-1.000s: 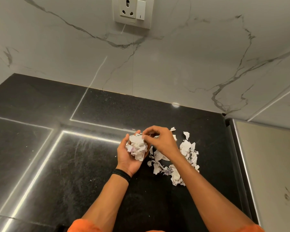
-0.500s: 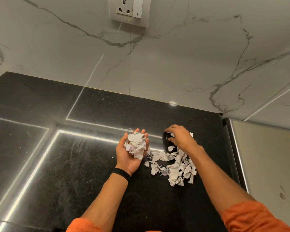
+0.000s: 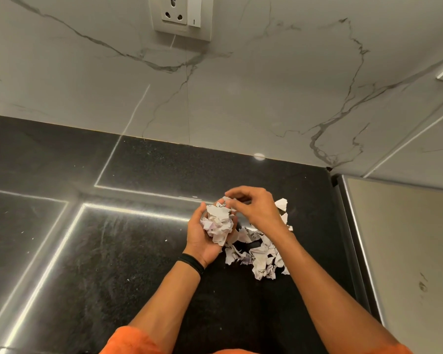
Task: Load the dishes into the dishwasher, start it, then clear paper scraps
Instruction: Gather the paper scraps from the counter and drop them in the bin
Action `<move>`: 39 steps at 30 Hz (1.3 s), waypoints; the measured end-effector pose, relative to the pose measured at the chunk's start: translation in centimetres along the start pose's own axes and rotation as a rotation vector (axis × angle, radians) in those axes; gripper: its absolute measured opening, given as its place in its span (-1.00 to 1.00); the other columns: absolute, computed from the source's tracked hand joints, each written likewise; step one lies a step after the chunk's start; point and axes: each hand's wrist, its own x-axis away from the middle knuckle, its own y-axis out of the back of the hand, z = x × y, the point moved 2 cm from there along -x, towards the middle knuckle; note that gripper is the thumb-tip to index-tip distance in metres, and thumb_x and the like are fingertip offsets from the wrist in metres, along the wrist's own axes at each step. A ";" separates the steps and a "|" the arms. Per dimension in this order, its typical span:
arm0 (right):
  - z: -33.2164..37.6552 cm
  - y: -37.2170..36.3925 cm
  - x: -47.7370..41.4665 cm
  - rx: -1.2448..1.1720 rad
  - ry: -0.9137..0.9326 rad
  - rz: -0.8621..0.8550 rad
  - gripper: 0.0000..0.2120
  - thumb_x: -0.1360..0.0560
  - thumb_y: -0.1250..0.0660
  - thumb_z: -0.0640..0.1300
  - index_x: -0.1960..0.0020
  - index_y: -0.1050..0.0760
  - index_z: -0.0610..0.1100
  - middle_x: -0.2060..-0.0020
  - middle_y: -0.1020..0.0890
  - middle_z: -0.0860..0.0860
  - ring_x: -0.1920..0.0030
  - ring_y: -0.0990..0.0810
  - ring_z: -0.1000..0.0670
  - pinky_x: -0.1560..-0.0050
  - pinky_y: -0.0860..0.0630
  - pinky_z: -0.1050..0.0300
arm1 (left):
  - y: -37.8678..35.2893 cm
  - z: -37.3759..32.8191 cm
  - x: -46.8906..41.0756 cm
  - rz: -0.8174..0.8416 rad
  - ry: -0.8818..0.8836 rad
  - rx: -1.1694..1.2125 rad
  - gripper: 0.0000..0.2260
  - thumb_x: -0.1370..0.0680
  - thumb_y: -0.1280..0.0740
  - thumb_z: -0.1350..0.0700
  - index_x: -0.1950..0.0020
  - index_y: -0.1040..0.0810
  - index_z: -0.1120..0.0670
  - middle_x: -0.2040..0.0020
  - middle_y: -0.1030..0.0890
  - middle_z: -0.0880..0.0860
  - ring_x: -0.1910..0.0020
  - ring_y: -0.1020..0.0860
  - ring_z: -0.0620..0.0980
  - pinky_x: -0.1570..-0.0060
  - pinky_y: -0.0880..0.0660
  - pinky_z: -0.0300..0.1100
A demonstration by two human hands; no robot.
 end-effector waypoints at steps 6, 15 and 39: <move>-0.6 -0.5 0.5 0.002 -0.039 0.057 -0.83 -0.55 -0.43 0.09 -0.09 -0.71 0.10 0.03 -0.72 0.25 -0.05 -0.64 0.28 -0.16 -0.61 0.09 | -0.4 0.7 0.2 0.001 0.019 -0.049 -0.50 -0.62 -0.28 -0.16 -0.43 -0.52 0.15 -0.17 -0.65 0.21 -0.06 -0.64 0.15 -0.17 -0.52 0.04; -1.8 1.9 0.1 -0.196 -0.084 -0.134 -0.82 -0.62 -0.35 0.04 -0.12 -0.70 0.05 -0.02 -0.73 0.17 -0.12 -0.65 0.16 -0.20 -0.57 0.07 | -1.1 0.9 -0.4 0.043 0.014 -0.013 -0.54 -0.64 -0.27 -0.11 -0.45 -0.51 0.11 -0.41 -0.55 0.19 -0.25 -0.57 0.16 -0.30 -0.47 0.04; 2.4 1.7 2.9 -0.094 0.006 -0.104 -0.94 -0.49 -0.51 -0.11 0.05 -0.69 0.02 0.15 -0.71 0.16 0.07 -0.66 0.15 0.00 -0.58 0.24 | -1.8 2.6 -2.0 0.004 0.015 -0.058 -0.49 -0.68 -0.13 -0.15 -0.34 -0.60 0.22 -0.32 -0.59 0.28 -0.17 -0.63 0.19 -0.26 -0.47 0.07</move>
